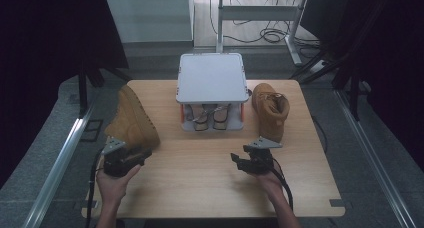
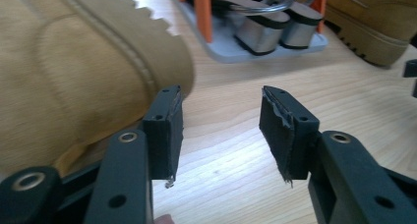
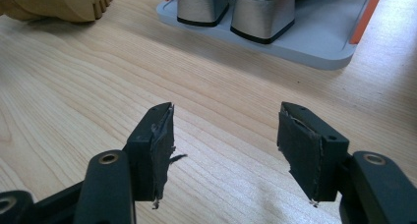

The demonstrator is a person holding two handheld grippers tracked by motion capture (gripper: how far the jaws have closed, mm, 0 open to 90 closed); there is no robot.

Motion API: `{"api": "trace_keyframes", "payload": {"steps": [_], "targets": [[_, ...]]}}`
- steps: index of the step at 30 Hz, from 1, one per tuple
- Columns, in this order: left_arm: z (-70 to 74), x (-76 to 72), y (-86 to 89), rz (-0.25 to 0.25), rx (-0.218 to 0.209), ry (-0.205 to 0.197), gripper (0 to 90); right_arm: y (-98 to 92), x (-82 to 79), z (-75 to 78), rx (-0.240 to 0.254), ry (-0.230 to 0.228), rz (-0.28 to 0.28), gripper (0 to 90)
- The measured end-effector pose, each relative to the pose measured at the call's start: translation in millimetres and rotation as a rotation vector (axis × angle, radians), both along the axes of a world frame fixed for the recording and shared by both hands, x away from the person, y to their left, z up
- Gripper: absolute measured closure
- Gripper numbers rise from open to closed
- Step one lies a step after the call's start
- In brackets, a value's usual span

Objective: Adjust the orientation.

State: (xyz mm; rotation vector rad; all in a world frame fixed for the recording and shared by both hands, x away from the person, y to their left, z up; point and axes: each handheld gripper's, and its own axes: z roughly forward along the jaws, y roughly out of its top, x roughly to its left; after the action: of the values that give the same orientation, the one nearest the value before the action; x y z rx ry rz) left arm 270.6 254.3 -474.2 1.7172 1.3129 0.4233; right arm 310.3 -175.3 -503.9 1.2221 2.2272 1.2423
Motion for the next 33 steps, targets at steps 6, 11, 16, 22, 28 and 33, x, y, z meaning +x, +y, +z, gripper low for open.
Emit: {"api": "trace_keyframes", "payload": {"steps": [6, 11, 16, 22, 28, 33], "targets": [[3.7, -2.4, 19.4, 0.041, -0.008, -0.005, 64.7, -1.1, -0.5, -1.9, -0.017, 0.012, -0.011, 39.2], [1.9, -2.9, 42.4, 0.127, 0.009, 0.025, 79.6, -3.5, -1.3, -3.0, -0.021, 0.022, -0.024, 39.2], [3.7, -4.7, 62.5, 0.183, 0.007, 0.018, 85.7, -6.4, -1.5, -3.9, -0.024, 0.021, -0.036, 39.2], [-5.0, -1.9, 80.6, 0.245, 0.009, 0.035, 88.8, -7.2, -1.8, -8.9, -0.040, 0.035, -0.047, 39.2], [-19.4, 4.6, 89.1, 0.270, 0.013, 0.066, 89.9, -8.1, -2.7, -10.3, -0.046, 0.034, -0.051, 39.2], [-28.5, 11.3, 88.3, 0.275, 0.027, 0.084, 90.0, -10.2, -2.3, -11.8, -0.049, 0.039, -0.064, 39.3]]}}
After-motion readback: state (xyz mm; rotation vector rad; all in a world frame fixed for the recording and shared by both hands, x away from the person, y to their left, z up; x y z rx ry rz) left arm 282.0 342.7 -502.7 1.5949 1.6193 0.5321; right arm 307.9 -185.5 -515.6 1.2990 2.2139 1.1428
